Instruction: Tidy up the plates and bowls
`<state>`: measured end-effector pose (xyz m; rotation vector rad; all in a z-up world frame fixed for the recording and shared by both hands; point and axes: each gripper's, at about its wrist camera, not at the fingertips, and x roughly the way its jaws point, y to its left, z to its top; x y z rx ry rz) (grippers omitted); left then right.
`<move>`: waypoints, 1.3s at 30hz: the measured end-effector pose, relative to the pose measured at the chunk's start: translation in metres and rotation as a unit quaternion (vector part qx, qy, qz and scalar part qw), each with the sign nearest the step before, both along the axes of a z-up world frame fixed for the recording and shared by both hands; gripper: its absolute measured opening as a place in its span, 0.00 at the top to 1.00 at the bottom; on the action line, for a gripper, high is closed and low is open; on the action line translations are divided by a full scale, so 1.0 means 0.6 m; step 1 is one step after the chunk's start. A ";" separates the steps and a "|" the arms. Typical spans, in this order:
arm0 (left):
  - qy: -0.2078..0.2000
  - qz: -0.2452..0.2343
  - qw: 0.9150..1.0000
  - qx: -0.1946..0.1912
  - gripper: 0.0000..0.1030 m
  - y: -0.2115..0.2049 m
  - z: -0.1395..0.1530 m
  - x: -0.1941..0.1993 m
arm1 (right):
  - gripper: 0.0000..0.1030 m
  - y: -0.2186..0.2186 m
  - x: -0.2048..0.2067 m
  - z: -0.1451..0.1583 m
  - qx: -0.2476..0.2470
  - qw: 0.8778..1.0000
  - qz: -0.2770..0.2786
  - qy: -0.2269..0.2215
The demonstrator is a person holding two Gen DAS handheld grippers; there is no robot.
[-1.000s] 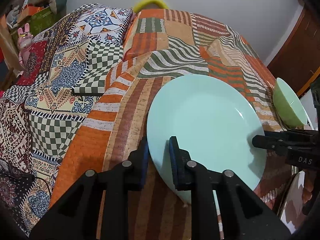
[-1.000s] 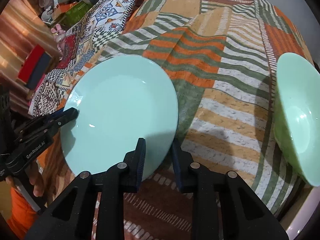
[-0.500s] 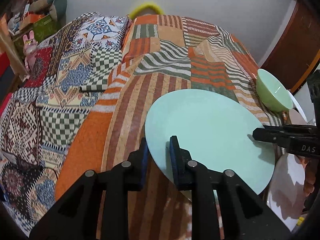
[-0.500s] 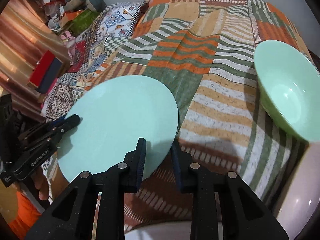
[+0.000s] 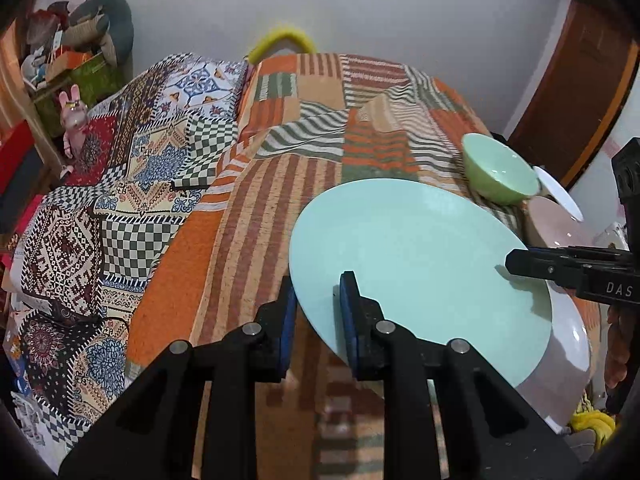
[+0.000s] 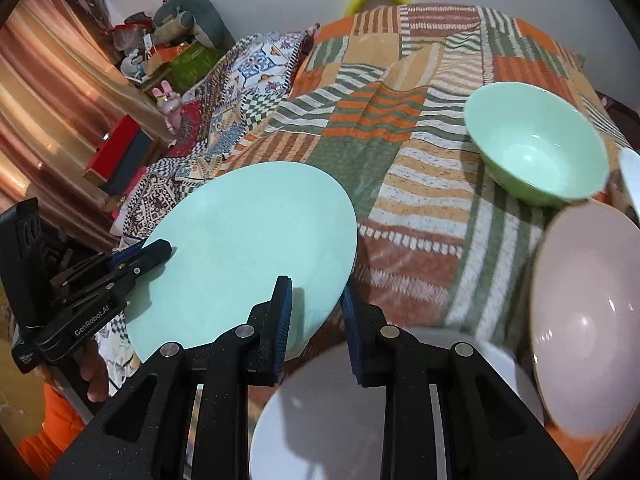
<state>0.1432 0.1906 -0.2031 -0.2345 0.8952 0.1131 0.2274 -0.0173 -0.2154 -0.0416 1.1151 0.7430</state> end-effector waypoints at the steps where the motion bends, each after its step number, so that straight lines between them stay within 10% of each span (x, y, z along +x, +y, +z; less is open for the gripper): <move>1: -0.003 -0.004 1.000 0.002 0.80 -0.010 0.007 -0.008 | 0.78 -0.006 -0.007 0.003 0.003 1.000 -0.002 -0.002; 39: 0.057 -0.125 0.991 0.003 0.78 -0.255 -0.030 -0.033 | 0.78 -0.260 -0.132 -0.029 0.013 0.995 -0.100 0.015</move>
